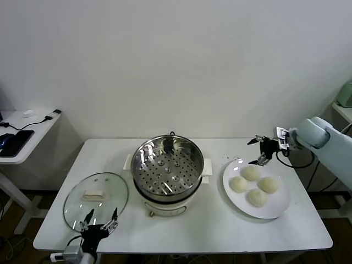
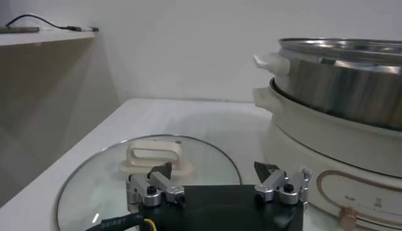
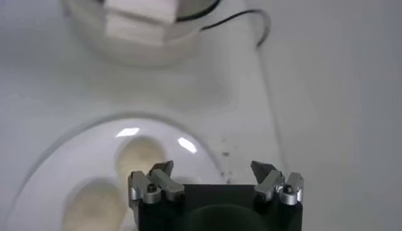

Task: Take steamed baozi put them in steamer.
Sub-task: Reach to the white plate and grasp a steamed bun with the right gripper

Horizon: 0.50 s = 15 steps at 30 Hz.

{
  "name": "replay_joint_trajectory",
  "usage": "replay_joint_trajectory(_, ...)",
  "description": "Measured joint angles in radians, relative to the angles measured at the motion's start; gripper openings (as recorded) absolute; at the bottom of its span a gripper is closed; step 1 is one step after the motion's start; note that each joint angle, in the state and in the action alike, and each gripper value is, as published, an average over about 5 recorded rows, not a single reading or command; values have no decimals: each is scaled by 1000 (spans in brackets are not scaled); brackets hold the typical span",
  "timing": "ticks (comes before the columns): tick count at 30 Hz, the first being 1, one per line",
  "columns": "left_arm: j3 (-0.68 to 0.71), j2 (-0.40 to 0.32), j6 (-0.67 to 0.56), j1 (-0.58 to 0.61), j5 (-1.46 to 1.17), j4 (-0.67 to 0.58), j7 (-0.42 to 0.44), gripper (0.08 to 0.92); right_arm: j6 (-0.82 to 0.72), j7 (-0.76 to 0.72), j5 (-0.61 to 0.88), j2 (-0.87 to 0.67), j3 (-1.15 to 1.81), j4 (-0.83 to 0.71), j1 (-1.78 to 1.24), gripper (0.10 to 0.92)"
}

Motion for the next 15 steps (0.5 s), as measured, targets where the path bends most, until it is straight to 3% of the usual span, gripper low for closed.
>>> replay_joint_trajectory(15, 1, -4, -11, 5, 4, 25, 2, 823, -13, -59, -44, 198, -171, -261, 54, 823)
